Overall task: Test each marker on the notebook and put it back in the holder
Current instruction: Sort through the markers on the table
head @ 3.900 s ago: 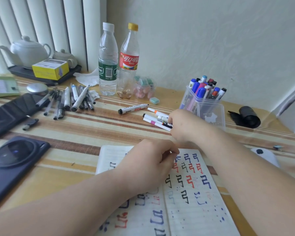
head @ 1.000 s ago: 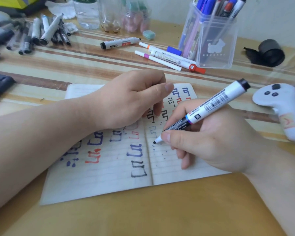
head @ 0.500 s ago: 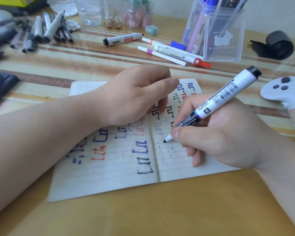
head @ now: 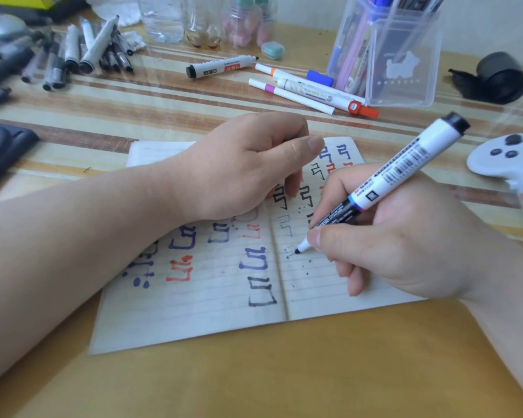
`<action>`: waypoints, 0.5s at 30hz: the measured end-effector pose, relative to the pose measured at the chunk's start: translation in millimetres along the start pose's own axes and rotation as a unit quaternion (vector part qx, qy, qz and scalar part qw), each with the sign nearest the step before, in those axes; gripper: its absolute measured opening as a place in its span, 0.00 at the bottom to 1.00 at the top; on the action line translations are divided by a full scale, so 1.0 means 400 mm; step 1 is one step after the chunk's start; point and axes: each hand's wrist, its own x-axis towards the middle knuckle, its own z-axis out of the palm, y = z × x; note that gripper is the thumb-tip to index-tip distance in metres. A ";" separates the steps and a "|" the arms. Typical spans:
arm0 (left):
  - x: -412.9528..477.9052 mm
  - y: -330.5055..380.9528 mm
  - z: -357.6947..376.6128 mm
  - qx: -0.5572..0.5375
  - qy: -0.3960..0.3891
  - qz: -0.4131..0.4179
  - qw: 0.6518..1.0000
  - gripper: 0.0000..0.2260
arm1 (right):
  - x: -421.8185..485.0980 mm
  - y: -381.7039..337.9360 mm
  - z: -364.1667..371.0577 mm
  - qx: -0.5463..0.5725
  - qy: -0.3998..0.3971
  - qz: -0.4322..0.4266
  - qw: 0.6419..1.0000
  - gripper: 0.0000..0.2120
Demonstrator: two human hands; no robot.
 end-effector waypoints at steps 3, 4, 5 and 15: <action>0.001 0.000 0.001 0.003 0.001 -0.002 1.000 0.17 | 0.000 0.002 -0.002 0.004 -0.002 0.003 1.000 0.07; 0.001 0.000 0.000 0.004 0.000 0.000 1.000 0.17 | -0.001 0.001 -0.003 0.012 -0.006 0.002 1.000 0.07; 0.002 -0.002 0.000 0.005 0.000 0.003 1.000 0.17 | -0.002 0.001 -0.002 0.020 -0.010 0.000 1.000 0.07; 0.005 -0.009 0.004 -0.006 -0.001 0.018 1.000 0.17 | 0.008 -0.002 0.009 -0.010 -0.044 0.092 0.995 0.05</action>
